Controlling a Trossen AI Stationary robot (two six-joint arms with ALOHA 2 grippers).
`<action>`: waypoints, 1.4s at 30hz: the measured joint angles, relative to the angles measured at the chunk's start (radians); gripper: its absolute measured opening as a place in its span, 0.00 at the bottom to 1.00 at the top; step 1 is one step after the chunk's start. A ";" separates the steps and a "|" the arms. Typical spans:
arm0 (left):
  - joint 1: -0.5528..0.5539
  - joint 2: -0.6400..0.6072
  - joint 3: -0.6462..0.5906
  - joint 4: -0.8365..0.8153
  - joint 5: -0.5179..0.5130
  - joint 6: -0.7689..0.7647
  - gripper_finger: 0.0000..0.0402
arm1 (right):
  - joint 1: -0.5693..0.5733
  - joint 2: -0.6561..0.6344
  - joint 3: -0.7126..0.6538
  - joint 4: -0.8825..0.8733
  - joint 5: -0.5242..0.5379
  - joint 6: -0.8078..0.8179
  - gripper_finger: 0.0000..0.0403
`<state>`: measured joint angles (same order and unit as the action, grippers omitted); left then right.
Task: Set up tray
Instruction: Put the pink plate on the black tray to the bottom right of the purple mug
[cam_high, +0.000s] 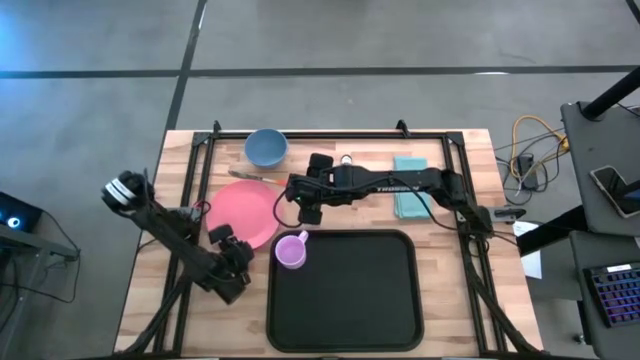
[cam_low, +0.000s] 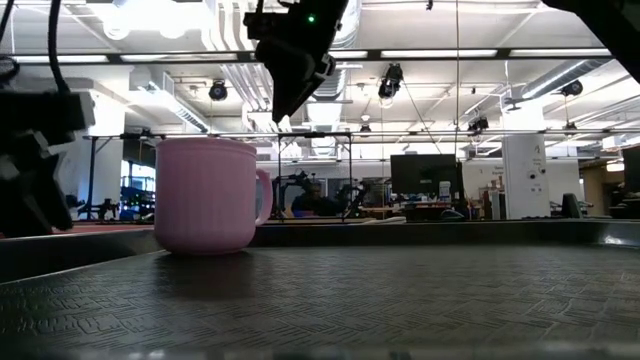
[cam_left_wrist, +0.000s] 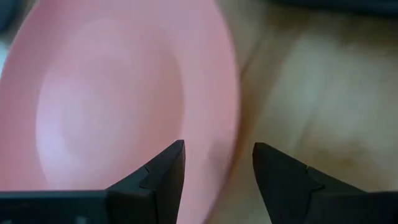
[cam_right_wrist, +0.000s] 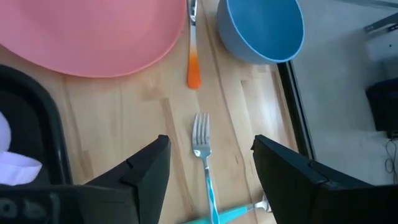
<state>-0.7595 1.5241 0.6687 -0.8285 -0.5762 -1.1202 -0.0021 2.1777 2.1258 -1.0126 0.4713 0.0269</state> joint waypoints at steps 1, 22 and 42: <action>0.003 0.005 -0.010 0.001 0.000 0.000 0.42 | -0.001 0.000 0.000 0.000 0.001 0.000 0.53; 0.014 0.017 -0.146 0.158 -0.059 0.001 0.21 | -0.003 0.000 0.000 -0.004 0.000 0.023 0.53; 0.049 0.022 -0.018 -0.042 -0.062 0.001 0.01 | -0.003 -0.001 0.031 -0.056 0.000 0.109 0.53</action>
<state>-0.7109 1.5459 0.6504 -0.8709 -0.6385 -1.1194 -0.0048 2.1765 2.1565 -1.0685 0.4713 0.1363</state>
